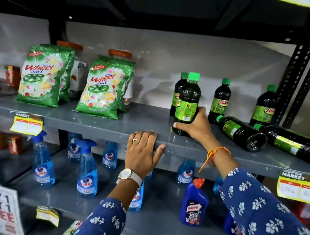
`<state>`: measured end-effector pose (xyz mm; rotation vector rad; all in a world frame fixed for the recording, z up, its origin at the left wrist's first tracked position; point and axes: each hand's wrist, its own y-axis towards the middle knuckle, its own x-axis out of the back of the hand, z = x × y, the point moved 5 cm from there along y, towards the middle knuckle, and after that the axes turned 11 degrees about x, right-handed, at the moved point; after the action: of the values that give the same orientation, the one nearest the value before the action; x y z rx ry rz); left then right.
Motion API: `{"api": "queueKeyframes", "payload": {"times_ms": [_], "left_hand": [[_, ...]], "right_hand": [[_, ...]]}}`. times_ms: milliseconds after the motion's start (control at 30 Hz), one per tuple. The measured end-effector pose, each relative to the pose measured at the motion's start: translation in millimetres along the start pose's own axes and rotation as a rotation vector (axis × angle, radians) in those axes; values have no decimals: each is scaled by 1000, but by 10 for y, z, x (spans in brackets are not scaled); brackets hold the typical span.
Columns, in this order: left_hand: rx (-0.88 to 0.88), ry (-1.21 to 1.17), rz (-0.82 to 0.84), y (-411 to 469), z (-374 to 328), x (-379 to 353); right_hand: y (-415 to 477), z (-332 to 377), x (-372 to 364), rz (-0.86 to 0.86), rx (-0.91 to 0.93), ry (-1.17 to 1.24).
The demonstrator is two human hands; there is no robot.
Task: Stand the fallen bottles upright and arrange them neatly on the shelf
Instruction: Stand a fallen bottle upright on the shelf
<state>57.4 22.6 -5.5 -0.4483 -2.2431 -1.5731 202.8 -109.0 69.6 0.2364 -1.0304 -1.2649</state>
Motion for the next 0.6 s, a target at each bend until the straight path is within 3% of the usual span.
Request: {"api": "queueKeyframes", "payload": {"times_ms": [200,333,600], "left_hand": [[1,-3,-33,-10,-3,-8],[9,-7,-42,-4,0,-23],[23,-1,-57,-14,15,-43]], "right_hand": [[34,-85,-64,29,-27,268],[33,-98,-60,41,-19,227],[41,-158,-115,88,-69,408]]}}
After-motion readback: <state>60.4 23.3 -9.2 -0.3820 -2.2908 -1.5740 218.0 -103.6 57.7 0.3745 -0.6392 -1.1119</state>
